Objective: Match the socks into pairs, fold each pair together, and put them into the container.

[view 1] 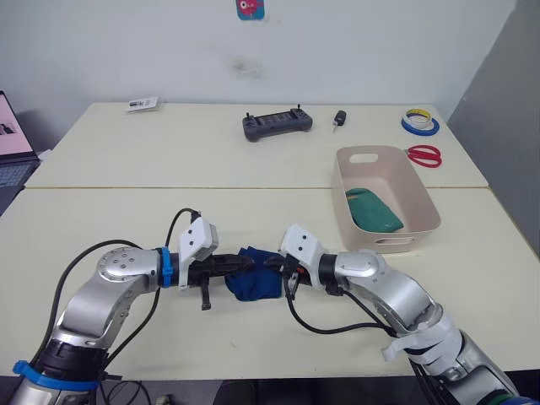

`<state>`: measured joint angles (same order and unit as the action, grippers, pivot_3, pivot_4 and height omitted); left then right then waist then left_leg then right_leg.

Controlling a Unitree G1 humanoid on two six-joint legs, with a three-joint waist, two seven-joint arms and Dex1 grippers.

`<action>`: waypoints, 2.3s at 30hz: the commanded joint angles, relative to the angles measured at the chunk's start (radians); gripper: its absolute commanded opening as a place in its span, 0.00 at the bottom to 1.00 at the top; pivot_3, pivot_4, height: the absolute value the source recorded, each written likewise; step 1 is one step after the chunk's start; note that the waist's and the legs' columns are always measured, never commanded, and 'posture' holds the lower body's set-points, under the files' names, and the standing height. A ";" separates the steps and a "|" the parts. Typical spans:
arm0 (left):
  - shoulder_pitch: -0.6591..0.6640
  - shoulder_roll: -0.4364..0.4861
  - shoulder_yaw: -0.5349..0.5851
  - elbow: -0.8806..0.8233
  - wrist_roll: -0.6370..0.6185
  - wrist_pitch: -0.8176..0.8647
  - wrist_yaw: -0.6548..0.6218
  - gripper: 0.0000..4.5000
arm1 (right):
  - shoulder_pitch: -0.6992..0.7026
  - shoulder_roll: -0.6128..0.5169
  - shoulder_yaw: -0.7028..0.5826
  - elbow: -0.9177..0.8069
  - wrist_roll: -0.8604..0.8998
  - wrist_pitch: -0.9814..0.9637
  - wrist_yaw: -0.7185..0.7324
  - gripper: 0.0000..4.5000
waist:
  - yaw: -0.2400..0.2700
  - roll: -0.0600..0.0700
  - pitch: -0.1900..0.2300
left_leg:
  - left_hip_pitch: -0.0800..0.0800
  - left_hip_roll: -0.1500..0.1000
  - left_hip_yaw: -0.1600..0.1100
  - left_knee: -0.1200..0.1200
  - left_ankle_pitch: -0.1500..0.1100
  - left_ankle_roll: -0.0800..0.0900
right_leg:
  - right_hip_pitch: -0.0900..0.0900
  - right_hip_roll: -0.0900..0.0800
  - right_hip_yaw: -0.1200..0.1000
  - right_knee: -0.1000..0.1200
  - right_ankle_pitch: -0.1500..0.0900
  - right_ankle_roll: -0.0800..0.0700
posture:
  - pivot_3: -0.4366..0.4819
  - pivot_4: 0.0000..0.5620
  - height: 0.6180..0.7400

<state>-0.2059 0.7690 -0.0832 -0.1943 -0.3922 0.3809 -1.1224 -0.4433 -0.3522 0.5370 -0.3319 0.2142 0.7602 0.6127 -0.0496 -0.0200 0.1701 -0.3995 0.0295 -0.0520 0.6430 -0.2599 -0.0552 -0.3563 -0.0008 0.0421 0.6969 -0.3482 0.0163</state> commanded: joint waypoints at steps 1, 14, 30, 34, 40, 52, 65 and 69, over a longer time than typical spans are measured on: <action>-0.012 0.016 -0.035 0.075 0.084 -0.076 -0.013 0.00 | 0.017 -0.003 0.019 -0.005 -0.015 -0.012 0.018 0.02 | -0.001 0.000 0.000 | 0.000 0.000 0.000 0.000 0.000 0.000 | 0.000 0.000 0.000 0.000 0.000 0.000 | 0.48 0.27 1.00; 0.008 0.026 0.033 0.052 0.018 -0.069 -0.033 0.00 | 0.059 -0.074 -0.086 -0.109 0.020 -0.095 0.090 0.02 | 0.001 -0.001 0.001 | 0.000 0.000 0.000 0.000 0.000 0.000 | 0.001 -0.001 -0.001 0.000 0.000 0.000 | 0.48 0.27 1.00; -0.111 -0.025 -0.091 0.202 0.213 -0.142 0.029 0.00 | -0.022 0.030 -0.031 0.152 -0.148 -0.141 0.029 0.02 | 0.004 -0.003 0.003 | -0.001 0.000 0.000 0.001 0.000 0.000 | 0.000 0.000 -0.001 0.000 0.000 0.000 | 0.48 0.27 1.00; -0.084 -0.016 -0.050 0.193 0.181 -0.199 0.000 0.00 | 0.016 -0.016 -0.091 0.082 -0.131 -0.190 0.046 0.02 | 0.004 -0.003 0.003 | 0.000 -0.001 0.000 0.001 0.000 0.000 | 0.002 -0.001 -0.001 0.000 0.000 0.000 | 0.48 0.27 1.00; -0.055 0.019 0.028 0.069 0.047 -0.137 -0.075 0.00 | 0.054 -0.045 -0.124 -0.058 -0.031 -0.208 0.150 0.02 | 0.003 -0.004 0.004 | 0.000 0.000 -0.001 0.001 0.000 0.000 | 0.001 -0.001 -0.001 0.000 0.000 0.000 | 0.48 0.27 1.00; 0.021 0.076 -0.034 0.145 0.166 -0.227 -0.116 0.00 | 0.053 -0.096 0.068 0.029 -0.162 -0.277 0.239 0.02 | 0.006 -0.003 0.005 | 0.000 -0.001 -0.001 0.002 0.000 0.000 | 0.002 -0.001 -0.001 0.000 0.000 0.000 | 0.48 0.27 1.00; 0.073 0.066 -0.050 0.206 0.204 -0.291 -0.096 0.00 | 0.110 -0.069 -0.318 -0.235 0.227 0.383 0.151 0.29 | 0.015 -0.003 0.005 | 0.002 0.000 -0.001 0.002 0.000 0.000 | 0.003 -0.001 -0.001 0.000 0.000 0.000 | 0.48 0.27 1.00; 0.086 0.060 -0.053 0.195 0.202 -0.292 -0.084 0.00 | 0.061 0.018 -0.397 -0.203 0.276 0.586 0.052 0.61 | 0.014 -0.002 0.004 | 0.002 0.000 -0.001 0.001 0.000 0.000 | 0.003 -0.001 -0.001 0.001 0.000 0.000 | 0.48 0.27 1.00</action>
<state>-0.1499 0.8286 -0.1098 -0.0261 -0.2262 0.0754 -1.2104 -0.3604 -0.3594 0.1681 -0.5256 0.4573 1.2820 0.6978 -0.0359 -0.0216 0.1741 -0.3970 0.0294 -0.0525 0.6437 -0.2599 -0.0551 -0.3531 -0.0015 0.0413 0.6975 -0.3481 0.0162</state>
